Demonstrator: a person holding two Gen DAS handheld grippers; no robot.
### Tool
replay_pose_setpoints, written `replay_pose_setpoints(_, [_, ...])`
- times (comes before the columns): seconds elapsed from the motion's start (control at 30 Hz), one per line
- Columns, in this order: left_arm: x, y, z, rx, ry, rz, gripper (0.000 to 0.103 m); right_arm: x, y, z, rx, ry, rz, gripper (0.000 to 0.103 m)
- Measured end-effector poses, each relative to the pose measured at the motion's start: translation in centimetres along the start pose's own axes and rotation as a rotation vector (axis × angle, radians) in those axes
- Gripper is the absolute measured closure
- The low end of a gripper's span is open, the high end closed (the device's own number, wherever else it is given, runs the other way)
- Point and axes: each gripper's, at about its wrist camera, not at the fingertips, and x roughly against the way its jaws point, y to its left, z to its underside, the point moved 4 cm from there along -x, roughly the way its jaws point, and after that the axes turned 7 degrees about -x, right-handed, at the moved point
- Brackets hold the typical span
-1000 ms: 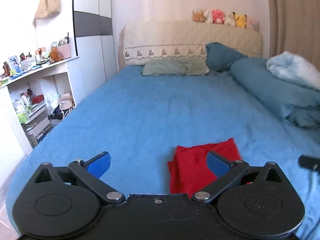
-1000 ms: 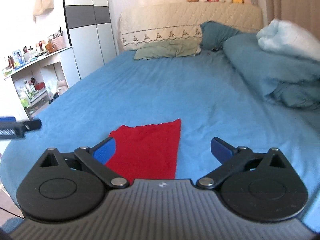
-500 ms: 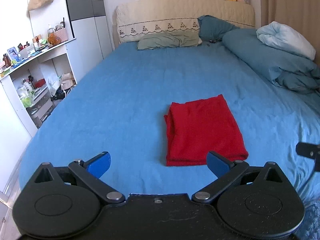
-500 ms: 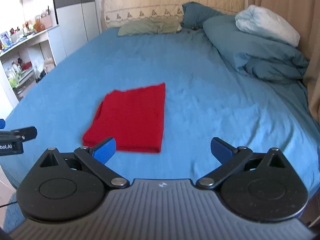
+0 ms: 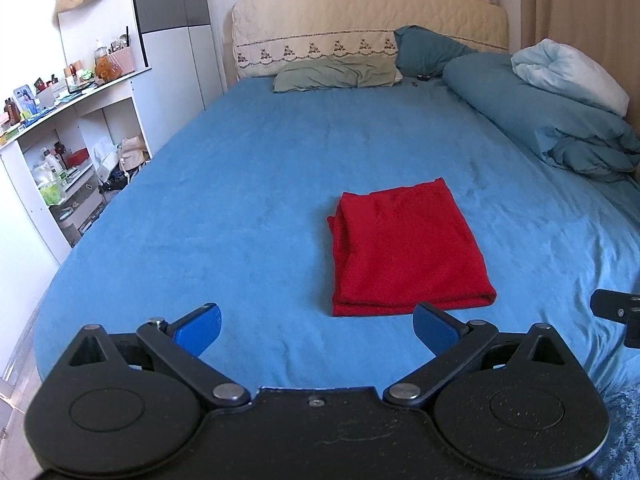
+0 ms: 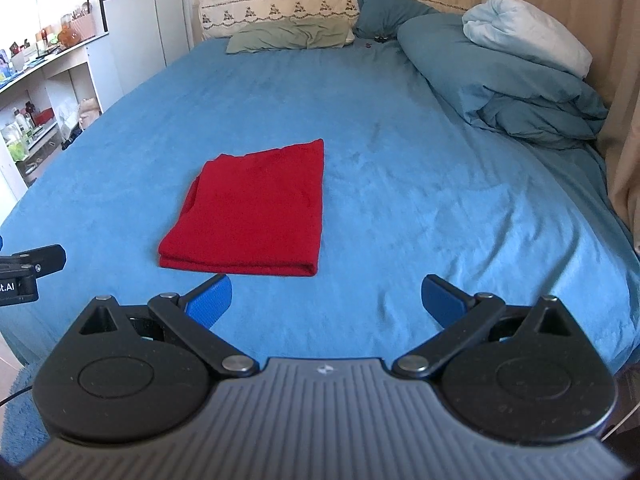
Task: Fold small clothes
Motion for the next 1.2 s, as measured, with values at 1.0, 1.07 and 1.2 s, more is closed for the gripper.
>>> replay_pose_setpoints(1.0, [0.15,0.1,0.01,0.0,-0.02,0.01,0.0,-0.77,-0.47,0.06,0.008,0.015,-0.003,0.0])
replay_pose_setpoints(1.07, [0.19,0.05,0.01,-0.001,-0.021,0.009,0.0,-0.77,-0.5,0.05,0.008,0.016,-0.006,0.0])
replay_pose_setpoints(1.2, [0.34,0.12,0.06,0.0,-0.025,0.008,0.0,-0.84,-0.48,0.08,0.007,0.018,-0.012,0.0])
